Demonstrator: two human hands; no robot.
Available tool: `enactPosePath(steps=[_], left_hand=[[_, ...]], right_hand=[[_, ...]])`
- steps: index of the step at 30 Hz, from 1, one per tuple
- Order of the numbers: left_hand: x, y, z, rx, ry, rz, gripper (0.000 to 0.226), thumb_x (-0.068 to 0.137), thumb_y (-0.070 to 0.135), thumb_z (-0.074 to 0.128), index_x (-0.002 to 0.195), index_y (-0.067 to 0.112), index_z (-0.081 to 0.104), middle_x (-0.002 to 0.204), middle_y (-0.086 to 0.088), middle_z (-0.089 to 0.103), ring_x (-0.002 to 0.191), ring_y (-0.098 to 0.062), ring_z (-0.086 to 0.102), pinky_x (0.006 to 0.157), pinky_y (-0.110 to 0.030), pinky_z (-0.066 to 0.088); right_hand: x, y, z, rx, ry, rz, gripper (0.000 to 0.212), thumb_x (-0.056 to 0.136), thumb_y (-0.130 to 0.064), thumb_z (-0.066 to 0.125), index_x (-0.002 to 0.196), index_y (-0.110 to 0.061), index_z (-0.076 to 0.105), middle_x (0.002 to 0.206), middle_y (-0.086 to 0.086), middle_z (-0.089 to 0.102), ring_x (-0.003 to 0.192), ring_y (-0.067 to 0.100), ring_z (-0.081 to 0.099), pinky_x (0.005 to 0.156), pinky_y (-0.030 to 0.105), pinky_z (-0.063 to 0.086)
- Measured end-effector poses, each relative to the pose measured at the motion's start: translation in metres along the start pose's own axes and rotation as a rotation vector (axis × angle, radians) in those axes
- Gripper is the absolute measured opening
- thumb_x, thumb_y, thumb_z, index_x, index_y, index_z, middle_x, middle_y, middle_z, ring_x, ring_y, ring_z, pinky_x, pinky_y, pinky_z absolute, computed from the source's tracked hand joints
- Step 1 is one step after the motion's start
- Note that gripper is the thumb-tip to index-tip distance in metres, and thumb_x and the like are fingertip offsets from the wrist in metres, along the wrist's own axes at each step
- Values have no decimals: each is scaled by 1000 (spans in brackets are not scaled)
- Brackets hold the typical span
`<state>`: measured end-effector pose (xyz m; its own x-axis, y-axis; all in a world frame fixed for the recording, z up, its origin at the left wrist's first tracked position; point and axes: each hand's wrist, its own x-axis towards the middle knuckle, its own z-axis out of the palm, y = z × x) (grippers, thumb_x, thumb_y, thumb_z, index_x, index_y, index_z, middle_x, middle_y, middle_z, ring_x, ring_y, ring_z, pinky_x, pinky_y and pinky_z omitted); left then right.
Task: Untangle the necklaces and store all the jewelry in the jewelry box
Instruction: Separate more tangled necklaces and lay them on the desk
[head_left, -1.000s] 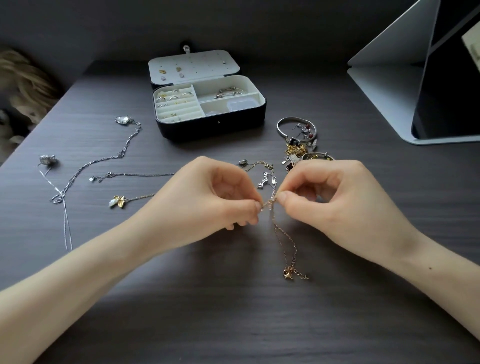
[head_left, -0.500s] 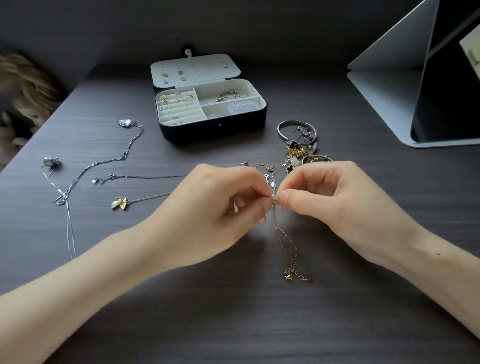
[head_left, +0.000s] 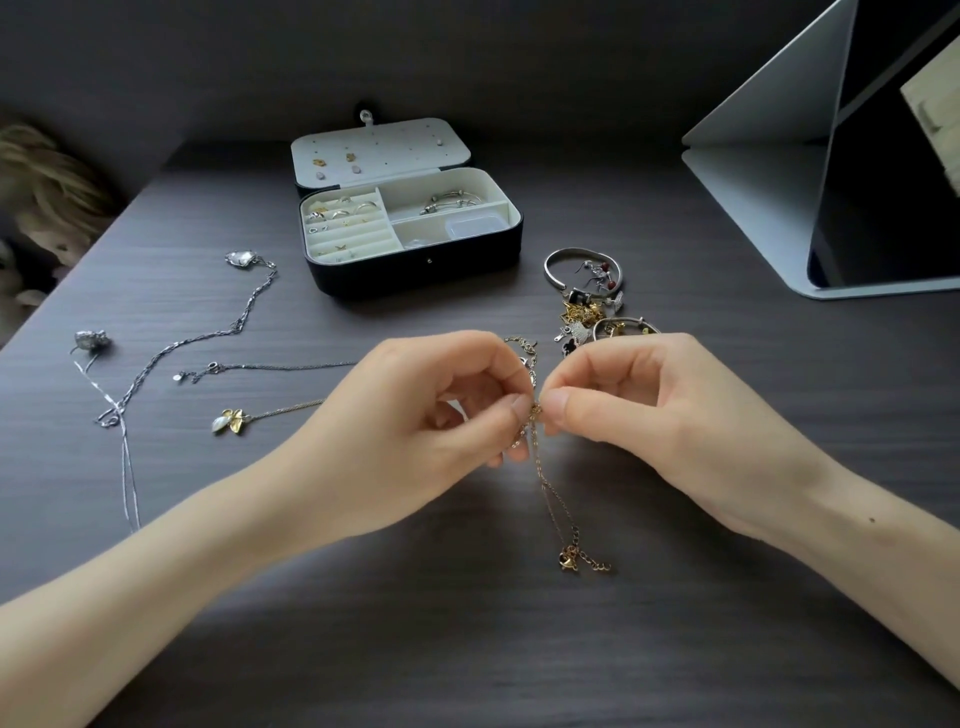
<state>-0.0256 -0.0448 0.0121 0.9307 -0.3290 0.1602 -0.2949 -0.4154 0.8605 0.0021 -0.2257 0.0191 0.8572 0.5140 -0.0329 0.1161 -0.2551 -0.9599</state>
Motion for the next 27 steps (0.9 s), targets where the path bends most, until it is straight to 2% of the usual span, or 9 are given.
enactPosePath(steps=[2,4,7,10,14,19,24,27], left_hand=[[0,0,0,36,-2,23,5,83,19,57,79,19,61,66,7,68,59,-10,63,49,-19,47],[-1,-1,-1,69,-13,44,4,83,22,58,80,22,60,68,8,68,61,-12,64,53,-33,51],[-1,-2,-2,79,-33,89,7,83,29,55,84,24,59,71,9,68,63,-15,63,53,-41,49],[-1,-2,-2,64,-35,115,7,82,28,54,82,24,59,72,9,67,63,-16,62,51,-42,49],[-1,-2,-2,73,-4,136,7,77,26,55,81,24,60,70,5,66,62,-18,60,51,-37,48],[0,-4,-3,120,37,129,4,77,18,60,75,20,62,65,1,62,58,-22,57,50,-36,45],[-2,-3,-4,103,4,151,19,82,36,58,84,18,64,68,3,65,60,-23,61,49,-38,48],[-1,-5,-3,194,17,193,13,86,37,54,87,25,59,70,6,65,53,-24,58,50,-35,48]], right_hand=[[-1,-1,1,-31,0,-18,13,80,-17,72,68,-15,69,64,-1,65,63,7,57,62,20,47],[-1,-3,0,-37,-8,-19,14,80,-10,69,66,-14,68,62,-5,62,60,4,54,60,16,44],[0,-5,-4,2,-56,15,11,77,-8,75,67,-8,69,65,1,64,63,7,54,63,18,44],[1,-6,-7,97,-74,58,5,71,-6,72,66,-5,69,65,2,65,64,7,56,64,14,44],[1,-5,-5,165,-43,83,14,75,4,66,64,-4,67,62,1,63,61,5,55,61,12,43],[0,-7,-6,193,-18,82,10,76,5,64,67,1,66,62,3,63,55,1,52,58,12,39],[-1,-9,-4,175,-18,89,9,76,2,64,68,0,67,63,4,65,60,4,56,59,10,41],[0,-8,-3,128,-13,96,12,78,0,64,67,-3,67,64,3,66,64,7,57,66,17,43]])
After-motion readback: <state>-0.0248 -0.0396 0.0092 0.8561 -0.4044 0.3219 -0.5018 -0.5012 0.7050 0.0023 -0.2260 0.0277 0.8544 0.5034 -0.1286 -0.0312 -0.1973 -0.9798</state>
